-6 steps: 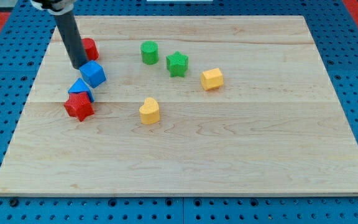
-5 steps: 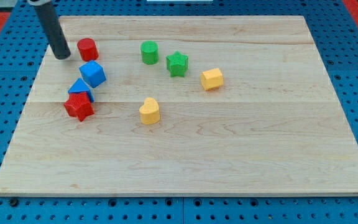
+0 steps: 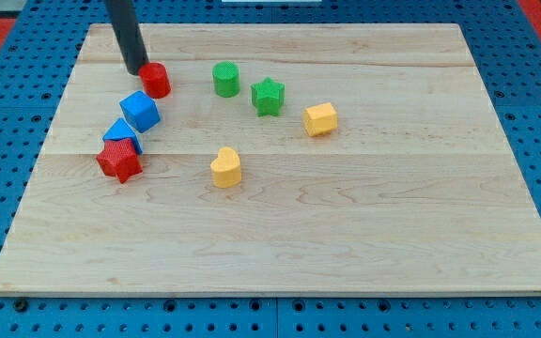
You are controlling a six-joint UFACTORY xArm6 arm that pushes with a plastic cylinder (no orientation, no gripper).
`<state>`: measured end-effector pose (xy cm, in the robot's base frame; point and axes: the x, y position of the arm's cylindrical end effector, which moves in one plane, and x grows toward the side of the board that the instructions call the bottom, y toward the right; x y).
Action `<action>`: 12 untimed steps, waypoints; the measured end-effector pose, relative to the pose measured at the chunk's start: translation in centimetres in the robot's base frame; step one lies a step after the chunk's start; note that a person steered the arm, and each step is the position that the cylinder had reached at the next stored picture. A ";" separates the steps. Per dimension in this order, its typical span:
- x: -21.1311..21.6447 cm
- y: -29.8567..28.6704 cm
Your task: Place a red circle parallel to the left side of the green circle
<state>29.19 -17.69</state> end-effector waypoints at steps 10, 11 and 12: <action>-7.2 -2.4; -7.3 -2.4; -7.4 -2.4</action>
<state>21.81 -20.12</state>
